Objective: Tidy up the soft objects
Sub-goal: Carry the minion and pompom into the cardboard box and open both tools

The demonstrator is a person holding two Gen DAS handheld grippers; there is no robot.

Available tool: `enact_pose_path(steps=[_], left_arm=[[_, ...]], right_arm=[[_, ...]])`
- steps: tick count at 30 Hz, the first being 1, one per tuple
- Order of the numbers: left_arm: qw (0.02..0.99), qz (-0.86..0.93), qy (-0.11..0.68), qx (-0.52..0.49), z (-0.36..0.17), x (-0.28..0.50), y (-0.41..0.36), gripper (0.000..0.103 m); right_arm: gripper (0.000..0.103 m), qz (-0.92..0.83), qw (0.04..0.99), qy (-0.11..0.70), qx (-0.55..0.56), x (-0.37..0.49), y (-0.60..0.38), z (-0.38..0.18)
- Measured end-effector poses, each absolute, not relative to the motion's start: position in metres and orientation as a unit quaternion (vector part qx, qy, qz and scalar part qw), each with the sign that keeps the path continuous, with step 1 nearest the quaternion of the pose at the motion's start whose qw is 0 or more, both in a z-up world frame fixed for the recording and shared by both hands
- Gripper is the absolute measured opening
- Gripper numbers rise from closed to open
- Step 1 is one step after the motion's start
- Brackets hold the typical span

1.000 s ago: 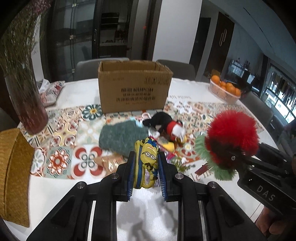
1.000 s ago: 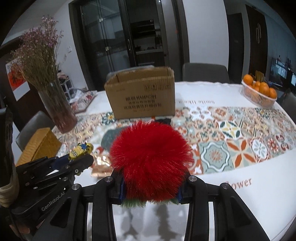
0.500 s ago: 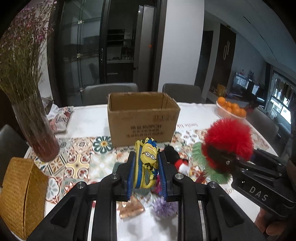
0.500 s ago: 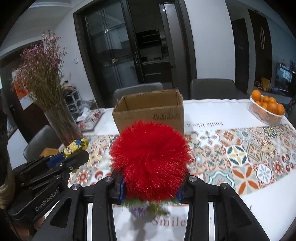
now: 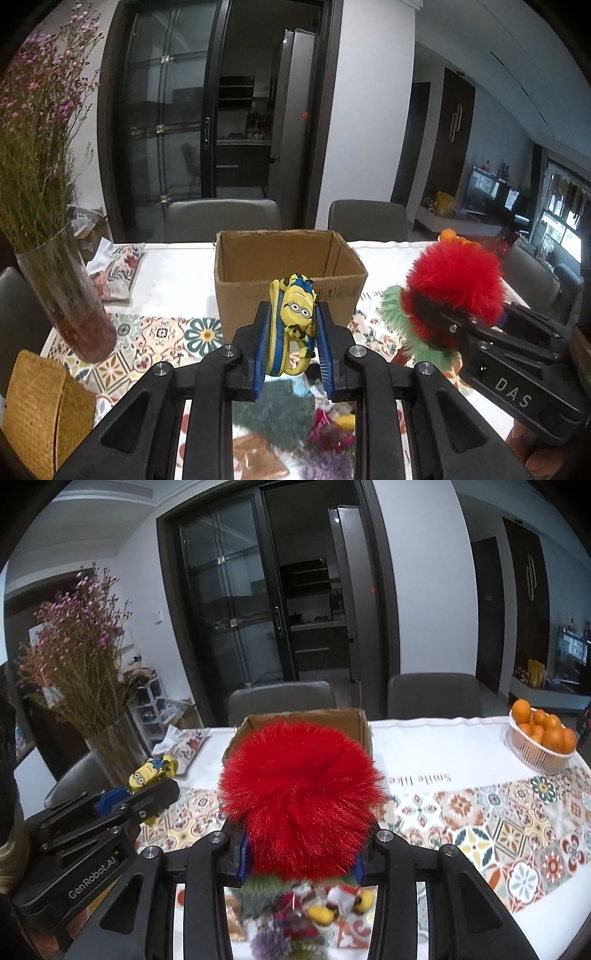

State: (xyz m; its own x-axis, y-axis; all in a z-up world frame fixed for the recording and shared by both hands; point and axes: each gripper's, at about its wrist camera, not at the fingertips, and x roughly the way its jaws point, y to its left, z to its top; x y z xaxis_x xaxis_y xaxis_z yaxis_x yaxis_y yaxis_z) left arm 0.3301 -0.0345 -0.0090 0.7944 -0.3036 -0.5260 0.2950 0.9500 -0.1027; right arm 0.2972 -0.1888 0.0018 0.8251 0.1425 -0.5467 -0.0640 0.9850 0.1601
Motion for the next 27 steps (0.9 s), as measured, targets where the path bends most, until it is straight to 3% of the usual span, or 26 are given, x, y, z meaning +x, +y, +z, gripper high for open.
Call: enact_pose_path(steps=[27], left_arm=[[0.938, -0.160, 0.307, 0.018, 0.001, 0.476, -0.054, 0.024]], right_arm=[[0.041, 0.078, 0.946, 0.308, 0.072, 0.446, -0.203, 0.020]])
